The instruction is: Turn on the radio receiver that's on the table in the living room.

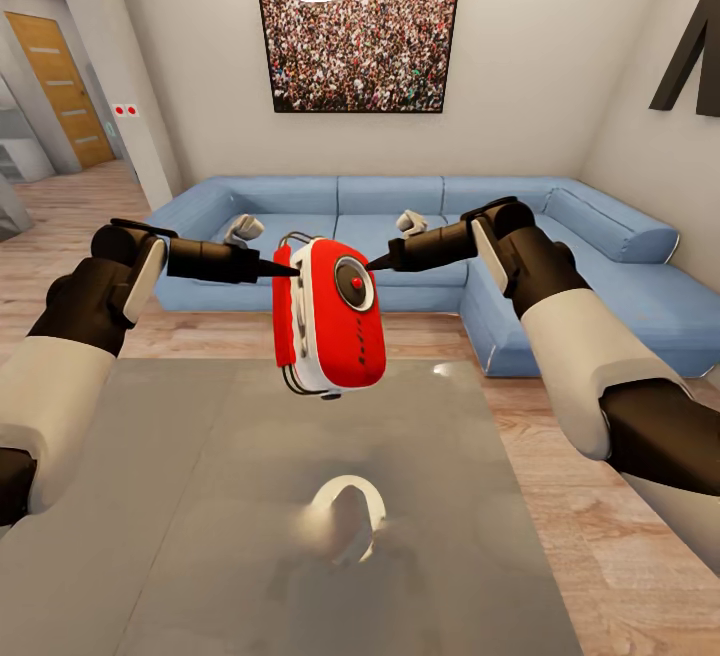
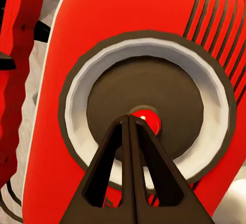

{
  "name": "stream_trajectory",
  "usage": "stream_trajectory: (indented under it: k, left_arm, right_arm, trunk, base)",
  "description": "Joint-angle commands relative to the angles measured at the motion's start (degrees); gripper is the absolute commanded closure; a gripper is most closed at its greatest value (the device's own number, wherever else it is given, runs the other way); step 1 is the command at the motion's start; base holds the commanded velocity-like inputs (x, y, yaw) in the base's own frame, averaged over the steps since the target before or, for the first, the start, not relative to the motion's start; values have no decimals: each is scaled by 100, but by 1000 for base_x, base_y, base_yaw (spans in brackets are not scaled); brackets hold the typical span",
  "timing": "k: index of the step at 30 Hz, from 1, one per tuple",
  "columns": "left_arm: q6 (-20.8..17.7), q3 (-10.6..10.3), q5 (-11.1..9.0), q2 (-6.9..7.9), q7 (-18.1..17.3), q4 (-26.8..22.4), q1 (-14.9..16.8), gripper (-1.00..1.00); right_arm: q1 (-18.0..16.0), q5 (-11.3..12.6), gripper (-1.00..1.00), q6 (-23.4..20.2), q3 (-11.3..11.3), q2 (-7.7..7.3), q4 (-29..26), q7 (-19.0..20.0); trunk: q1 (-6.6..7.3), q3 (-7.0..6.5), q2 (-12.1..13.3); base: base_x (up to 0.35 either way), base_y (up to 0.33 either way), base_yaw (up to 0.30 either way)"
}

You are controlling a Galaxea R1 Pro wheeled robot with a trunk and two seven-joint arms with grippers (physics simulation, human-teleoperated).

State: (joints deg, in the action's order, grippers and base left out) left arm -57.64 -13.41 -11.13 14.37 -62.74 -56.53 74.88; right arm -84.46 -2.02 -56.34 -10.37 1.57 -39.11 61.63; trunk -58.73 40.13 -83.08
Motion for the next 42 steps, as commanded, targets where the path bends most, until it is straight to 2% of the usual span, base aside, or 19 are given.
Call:
stream_trajectory:
  k: [1, 42]
  left_arm:
    - [-19, 4, -47, 2, -2, -7, 1, 100]
    - [-45, 36, -59, 24, -13, -263, 3, 100]
  right_arm:
    - [0, 0, 100, 0, 0, 0, 0, 0]
    - [0, 4, 100, 1, 0, 19, 0, 5]
  trunk:
    - [0, 0, 0]
    - [0, 0, 0]
  base:
    - [0, 0, 0]
    - [0, 0, 0]
